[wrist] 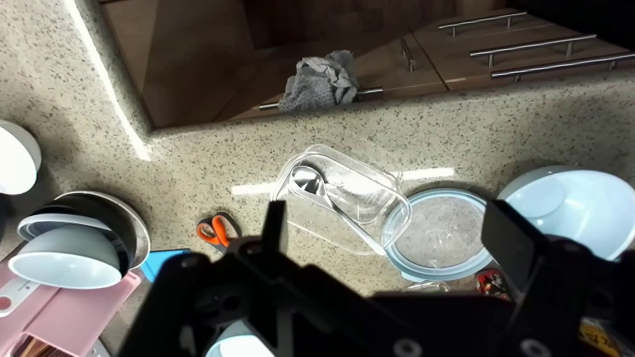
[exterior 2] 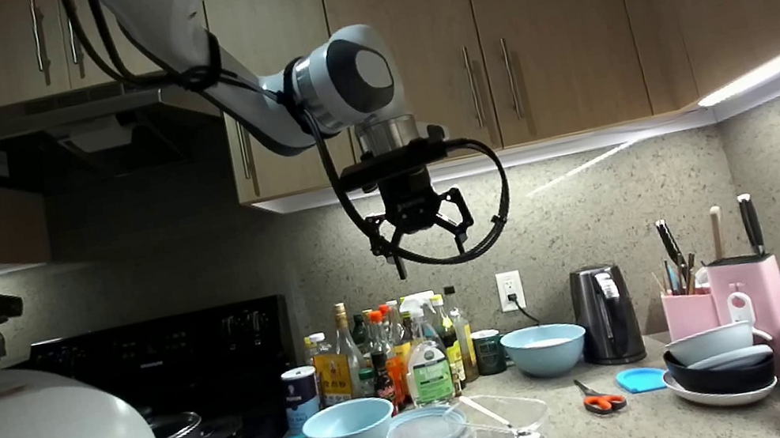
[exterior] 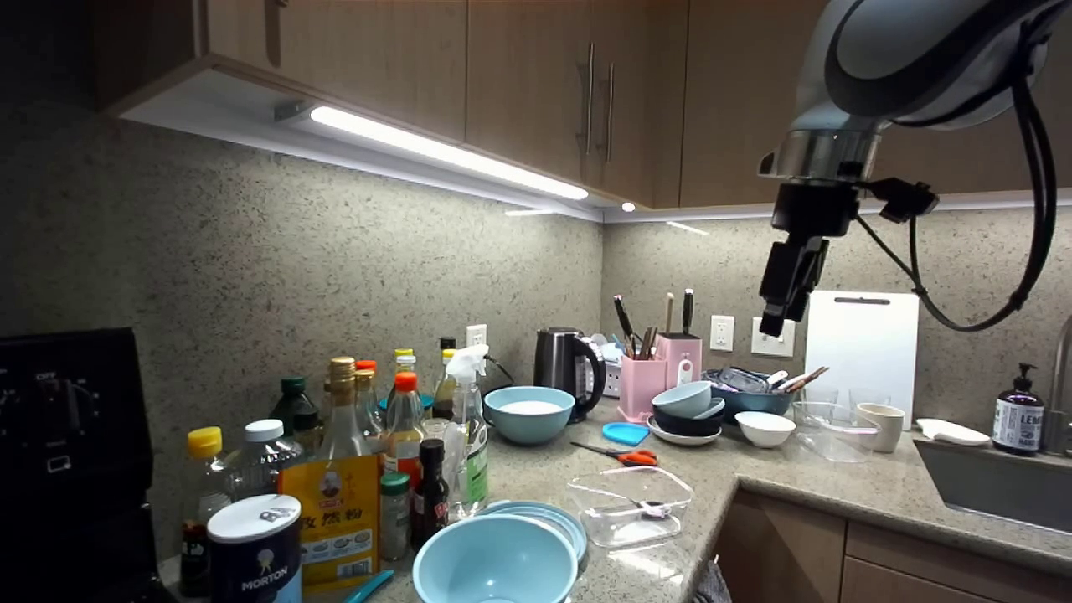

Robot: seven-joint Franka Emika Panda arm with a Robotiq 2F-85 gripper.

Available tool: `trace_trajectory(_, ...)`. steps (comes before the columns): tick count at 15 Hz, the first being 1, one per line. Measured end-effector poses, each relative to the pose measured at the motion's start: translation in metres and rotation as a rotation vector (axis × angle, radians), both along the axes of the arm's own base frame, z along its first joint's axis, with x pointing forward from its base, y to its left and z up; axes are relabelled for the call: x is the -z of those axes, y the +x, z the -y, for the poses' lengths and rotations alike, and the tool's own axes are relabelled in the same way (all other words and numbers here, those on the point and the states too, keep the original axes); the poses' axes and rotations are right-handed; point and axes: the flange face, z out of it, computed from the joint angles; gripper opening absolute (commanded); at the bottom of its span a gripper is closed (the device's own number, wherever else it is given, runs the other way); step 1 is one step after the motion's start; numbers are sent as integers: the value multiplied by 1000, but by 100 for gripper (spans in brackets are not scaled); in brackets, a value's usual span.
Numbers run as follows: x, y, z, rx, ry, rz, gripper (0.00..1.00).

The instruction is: Put the spoon in the blue bowl

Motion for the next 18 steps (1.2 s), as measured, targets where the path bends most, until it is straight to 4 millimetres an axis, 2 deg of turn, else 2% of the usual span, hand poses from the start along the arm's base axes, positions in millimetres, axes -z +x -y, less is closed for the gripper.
trace_trajectory(2, 16, 16, -1, -2, 0, -34, 100)
trace_trajectory(7, 64, 79, 3, 4, -25, -82, 100)
trace_trajectory(10, 92, 107, 10, 10, -47, -122, 100)
trace_trajectory(12, 97, 115, 13, 15, -49, -128, 100)
trace_trajectory(16, 97, 117, 11, 10, -49, -127, 100)
trace_trajectory(18, 108, 123, 4, 0, -50, -149, 100)
